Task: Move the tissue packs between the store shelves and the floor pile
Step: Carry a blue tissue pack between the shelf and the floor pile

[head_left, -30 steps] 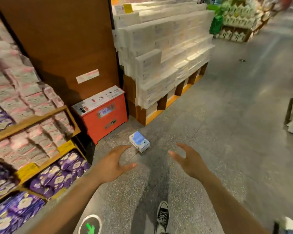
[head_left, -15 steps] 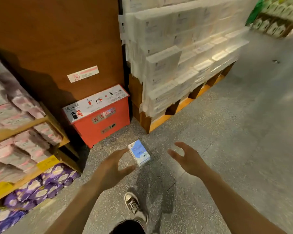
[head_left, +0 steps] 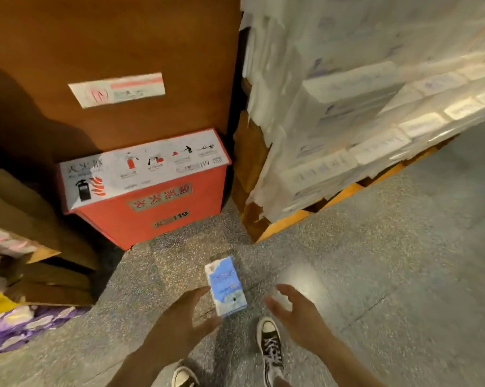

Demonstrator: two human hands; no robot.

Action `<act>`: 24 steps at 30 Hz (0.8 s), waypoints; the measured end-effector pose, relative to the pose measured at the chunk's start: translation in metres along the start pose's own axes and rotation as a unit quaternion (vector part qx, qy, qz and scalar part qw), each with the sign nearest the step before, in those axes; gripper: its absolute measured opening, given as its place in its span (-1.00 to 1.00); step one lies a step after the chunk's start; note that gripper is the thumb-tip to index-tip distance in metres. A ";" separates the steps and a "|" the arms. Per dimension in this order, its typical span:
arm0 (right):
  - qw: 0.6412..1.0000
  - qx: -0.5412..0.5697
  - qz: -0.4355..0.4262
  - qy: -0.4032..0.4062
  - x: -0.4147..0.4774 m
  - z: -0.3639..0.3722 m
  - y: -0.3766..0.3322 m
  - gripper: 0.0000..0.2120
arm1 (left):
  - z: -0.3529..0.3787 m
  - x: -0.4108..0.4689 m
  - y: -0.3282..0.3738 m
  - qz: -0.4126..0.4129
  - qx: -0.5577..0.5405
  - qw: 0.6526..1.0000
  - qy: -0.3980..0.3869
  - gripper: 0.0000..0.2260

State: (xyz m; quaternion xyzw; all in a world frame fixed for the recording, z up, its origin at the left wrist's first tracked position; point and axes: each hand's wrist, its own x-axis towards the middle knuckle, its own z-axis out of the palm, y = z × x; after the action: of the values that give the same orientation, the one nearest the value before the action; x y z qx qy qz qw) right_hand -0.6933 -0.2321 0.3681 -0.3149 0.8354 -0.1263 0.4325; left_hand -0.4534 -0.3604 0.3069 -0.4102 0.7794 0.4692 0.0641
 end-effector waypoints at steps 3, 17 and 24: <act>0.999 -0.035 -0.016 -0.037 0.105 0.032 0.027 -0.25 | 0.043 0.076 -0.053 -0.019 0.016 1.000 -0.002 -0.01; 0.994 -0.009 -0.017 -0.110 0.518 0.252 0.195 -0.46 | 0.278 0.387 -0.310 -0.245 -0.145 0.949 0.138 -0.26; 0.987 0.099 -0.019 -0.124 0.595 0.324 0.230 -0.64 | 0.332 0.443 -0.359 -0.247 -0.235 0.925 0.167 -0.76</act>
State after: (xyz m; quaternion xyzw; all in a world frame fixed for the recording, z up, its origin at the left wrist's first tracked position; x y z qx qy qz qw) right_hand -0.7836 -0.4130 -0.3183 -0.2994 0.7528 -0.1762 0.5591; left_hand -0.5870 -0.4371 -0.3350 -0.6651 0.5206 0.5329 -0.0510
